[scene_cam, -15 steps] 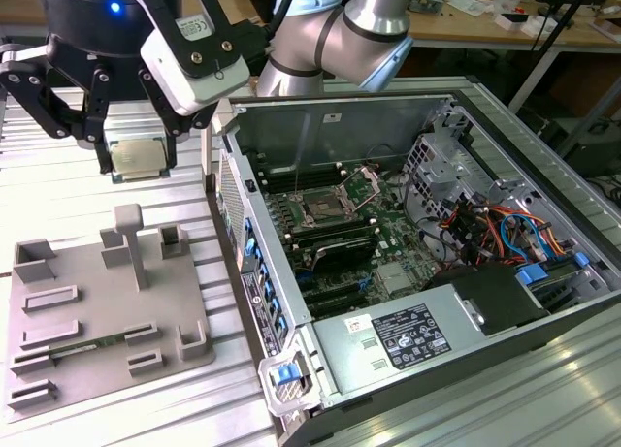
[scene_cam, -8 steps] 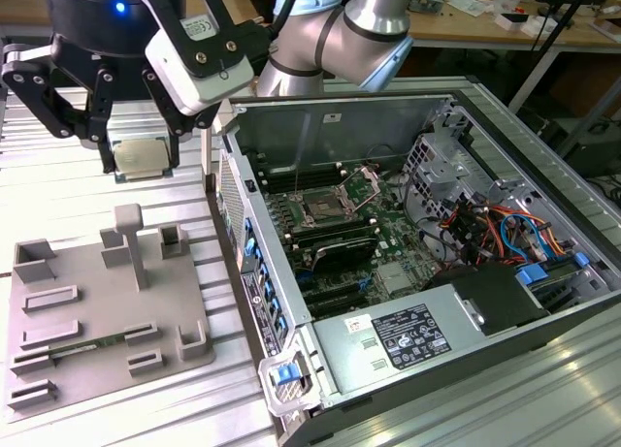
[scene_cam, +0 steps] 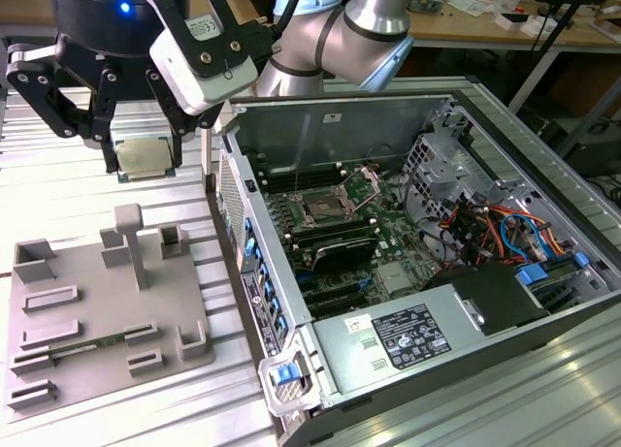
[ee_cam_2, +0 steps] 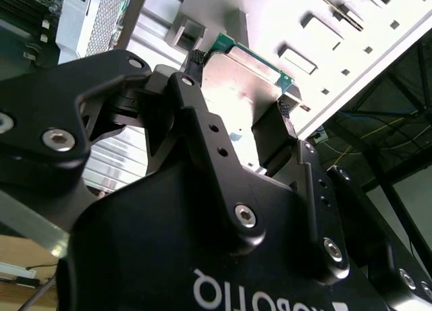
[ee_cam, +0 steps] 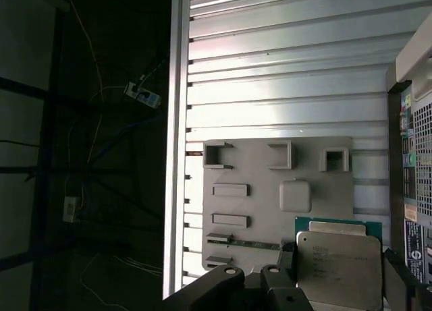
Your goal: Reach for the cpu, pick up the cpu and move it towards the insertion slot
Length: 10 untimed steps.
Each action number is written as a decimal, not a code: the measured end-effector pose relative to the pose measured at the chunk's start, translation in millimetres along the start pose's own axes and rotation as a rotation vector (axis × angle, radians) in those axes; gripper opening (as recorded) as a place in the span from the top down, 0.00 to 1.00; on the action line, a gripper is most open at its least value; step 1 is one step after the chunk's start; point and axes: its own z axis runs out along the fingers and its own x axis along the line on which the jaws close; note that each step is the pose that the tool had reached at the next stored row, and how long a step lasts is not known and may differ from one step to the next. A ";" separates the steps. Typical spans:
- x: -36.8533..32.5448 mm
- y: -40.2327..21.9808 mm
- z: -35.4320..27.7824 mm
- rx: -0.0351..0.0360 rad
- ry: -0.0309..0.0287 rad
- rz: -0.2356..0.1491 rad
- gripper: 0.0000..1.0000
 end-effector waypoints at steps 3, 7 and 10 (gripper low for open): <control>-0.8 0.0 0.0 0.0000 -0.0001 0.000 0.45; -1.5 0.0 0.0 0.0000 -0.0001 0.000 0.45; -2.3 0.0 0.0 -0.0001 0.0000 0.000 0.45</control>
